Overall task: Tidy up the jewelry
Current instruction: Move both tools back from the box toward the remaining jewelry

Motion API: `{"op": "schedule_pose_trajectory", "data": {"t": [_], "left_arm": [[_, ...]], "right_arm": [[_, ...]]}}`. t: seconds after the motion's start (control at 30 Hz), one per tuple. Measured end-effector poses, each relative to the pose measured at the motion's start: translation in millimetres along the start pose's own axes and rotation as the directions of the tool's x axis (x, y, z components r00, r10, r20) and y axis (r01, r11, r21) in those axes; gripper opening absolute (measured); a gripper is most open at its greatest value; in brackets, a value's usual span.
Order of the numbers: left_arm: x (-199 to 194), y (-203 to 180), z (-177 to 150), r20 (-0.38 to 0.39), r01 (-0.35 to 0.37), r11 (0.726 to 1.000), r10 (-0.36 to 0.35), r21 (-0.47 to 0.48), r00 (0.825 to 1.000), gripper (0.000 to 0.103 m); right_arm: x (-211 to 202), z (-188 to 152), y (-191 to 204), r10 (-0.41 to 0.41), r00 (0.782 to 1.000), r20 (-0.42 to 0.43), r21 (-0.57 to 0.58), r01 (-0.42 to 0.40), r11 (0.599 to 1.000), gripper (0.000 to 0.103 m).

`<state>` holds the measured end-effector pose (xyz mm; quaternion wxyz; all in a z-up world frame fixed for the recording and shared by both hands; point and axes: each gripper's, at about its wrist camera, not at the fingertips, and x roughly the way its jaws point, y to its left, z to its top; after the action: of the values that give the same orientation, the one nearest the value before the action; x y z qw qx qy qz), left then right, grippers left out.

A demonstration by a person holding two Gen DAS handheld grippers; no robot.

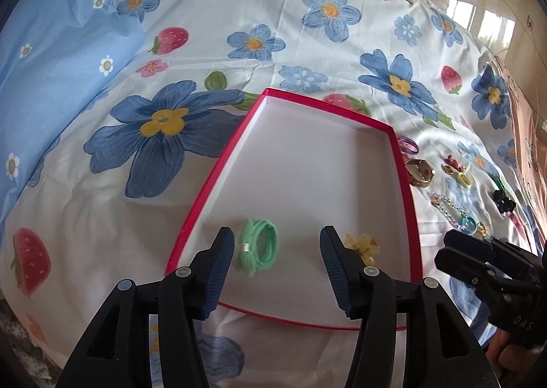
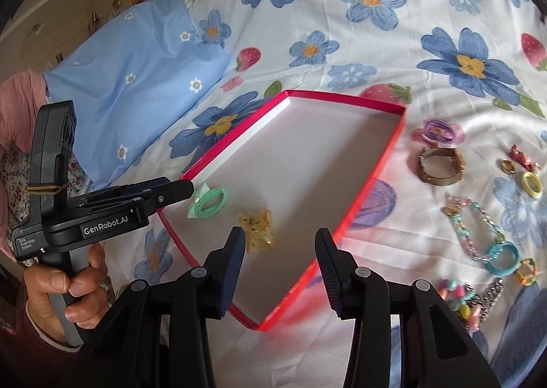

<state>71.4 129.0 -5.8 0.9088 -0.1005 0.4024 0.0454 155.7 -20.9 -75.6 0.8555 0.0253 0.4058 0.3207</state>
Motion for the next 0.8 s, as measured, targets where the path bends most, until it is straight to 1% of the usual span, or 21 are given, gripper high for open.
{"op": "schedule_pose_trajectory", "data": {"t": [0.43, 0.8], "left_arm": [[2.4, -40.4, 6.9, -0.012, 0.07, 0.994, -0.069, 0.081, 0.998, 0.053], [16.5, -77.0, 20.1, -0.026, 0.117, 0.983, -0.114, 0.138, 0.993, 0.053]], "right_arm": [[-45.7, -7.2, -57.3, -0.1, 0.993, 0.057, 0.106, 0.094, 0.99, 0.044], [-73.7, -16.2, -105.8, -0.186, 0.98, 0.07, 0.194, 0.169, 0.966, 0.044]]}}
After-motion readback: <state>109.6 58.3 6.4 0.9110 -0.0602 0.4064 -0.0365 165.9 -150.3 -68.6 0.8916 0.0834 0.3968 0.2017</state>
